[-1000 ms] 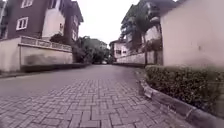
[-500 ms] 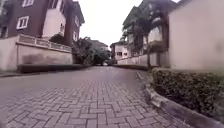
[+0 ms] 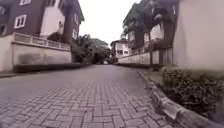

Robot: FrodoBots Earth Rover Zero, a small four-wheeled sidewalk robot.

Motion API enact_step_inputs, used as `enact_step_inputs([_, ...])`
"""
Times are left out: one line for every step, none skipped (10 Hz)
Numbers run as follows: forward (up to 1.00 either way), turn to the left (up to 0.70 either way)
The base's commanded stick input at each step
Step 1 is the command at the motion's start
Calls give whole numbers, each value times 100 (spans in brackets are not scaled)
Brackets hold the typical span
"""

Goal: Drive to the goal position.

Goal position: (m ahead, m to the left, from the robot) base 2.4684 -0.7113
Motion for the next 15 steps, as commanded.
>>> enact_step_inputs([70, 0])
enact_step_inputs([70, 0])
enact_step_inputs([70, 0])
enact_step_inputs([70, 0])
enact_step_inputs([70, 0])
enact_step_inputs([70, 0])
enact_step_inputs([70, 0])
enact_step_inputs([70, 0])
enact_step_inputs([70, 0])
enact_step_inputs([70, 0])
enact_step_inputs([70, 0])
enact_step_inputs([70, 0])
enact_step_inputs([70, 0])
enact_step_inputs([70, 0])
enact_step_inputs([70, 0])
